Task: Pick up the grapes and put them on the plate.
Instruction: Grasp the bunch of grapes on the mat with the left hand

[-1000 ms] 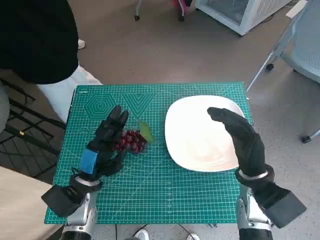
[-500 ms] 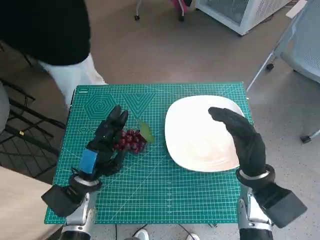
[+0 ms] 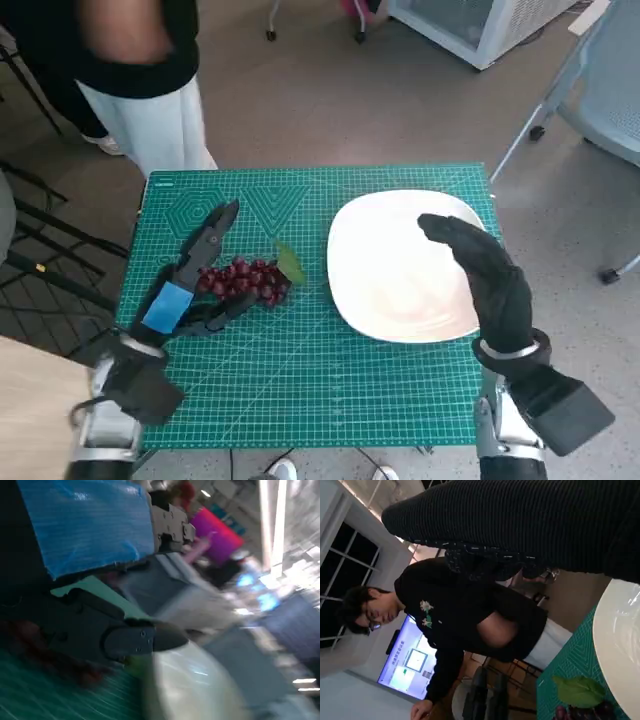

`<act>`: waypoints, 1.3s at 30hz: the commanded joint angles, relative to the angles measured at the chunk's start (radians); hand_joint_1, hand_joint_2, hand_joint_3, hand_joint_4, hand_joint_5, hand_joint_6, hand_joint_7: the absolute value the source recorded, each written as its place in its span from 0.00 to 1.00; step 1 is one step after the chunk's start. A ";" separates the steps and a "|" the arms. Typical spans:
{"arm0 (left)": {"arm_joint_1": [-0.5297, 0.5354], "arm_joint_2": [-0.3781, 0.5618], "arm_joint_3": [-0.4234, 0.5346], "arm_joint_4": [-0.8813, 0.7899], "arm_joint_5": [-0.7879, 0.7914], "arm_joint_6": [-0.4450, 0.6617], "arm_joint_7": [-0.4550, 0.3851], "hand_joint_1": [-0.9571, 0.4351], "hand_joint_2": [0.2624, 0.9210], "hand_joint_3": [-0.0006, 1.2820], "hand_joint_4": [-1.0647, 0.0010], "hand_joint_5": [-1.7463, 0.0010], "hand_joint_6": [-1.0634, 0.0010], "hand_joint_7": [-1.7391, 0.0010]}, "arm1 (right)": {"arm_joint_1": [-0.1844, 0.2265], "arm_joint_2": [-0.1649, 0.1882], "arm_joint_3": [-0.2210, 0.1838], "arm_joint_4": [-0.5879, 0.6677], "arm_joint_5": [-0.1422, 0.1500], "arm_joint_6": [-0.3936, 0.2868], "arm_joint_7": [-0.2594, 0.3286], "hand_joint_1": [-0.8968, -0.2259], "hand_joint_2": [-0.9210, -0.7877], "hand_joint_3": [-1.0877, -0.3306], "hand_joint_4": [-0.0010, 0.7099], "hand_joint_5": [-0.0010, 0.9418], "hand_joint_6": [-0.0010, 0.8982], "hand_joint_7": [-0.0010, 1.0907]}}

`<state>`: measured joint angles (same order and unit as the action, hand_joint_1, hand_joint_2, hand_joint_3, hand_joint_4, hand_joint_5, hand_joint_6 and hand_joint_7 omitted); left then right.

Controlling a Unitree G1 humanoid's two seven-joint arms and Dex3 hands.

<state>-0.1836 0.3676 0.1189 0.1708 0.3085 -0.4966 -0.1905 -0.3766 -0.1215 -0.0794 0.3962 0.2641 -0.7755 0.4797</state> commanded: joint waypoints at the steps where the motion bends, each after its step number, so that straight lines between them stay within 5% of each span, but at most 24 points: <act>1: -0.012 0.037 -0.026 -0.034 0.059 0.101 0.006 0.20 0.97 0.03 1.00 1.00 0.96 1.00 | 0.004 -0.009 -0.004 0.020 -0.022 -0.001 -0.010 0.44 0.00 0.47 0.25 0.00 0.00 0.40; 16: -0.127 0.093 -0.159 0.000 0.213 0.357 -0.009 0.30 0.81 0.00 1.00 1.00 0.93 0.99 | -0.005 -0.015 -0.013 0.022 -0.022 -0.003 -0.016 0.46 0.00 0.46 0.25 0.00 0.00 0.40; 39: -0.369 0.079 -0.377 0.216 0.293 0.617 -0.154 0.34 0.77 0.00 1.00 1.00 0.94 1.00 | -0.006 -0.028 -0.023 0.030 -0.014 -0.006 -0.013 0.45 0.00 0.47 0.25 0.00 0.00 0.39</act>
<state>-0.5143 0.4501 -0.2368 0.3551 0.5940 0.0911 -0.3210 -0.3877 -0.1412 -0.0994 0.4122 0.2504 -0.7868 0.4650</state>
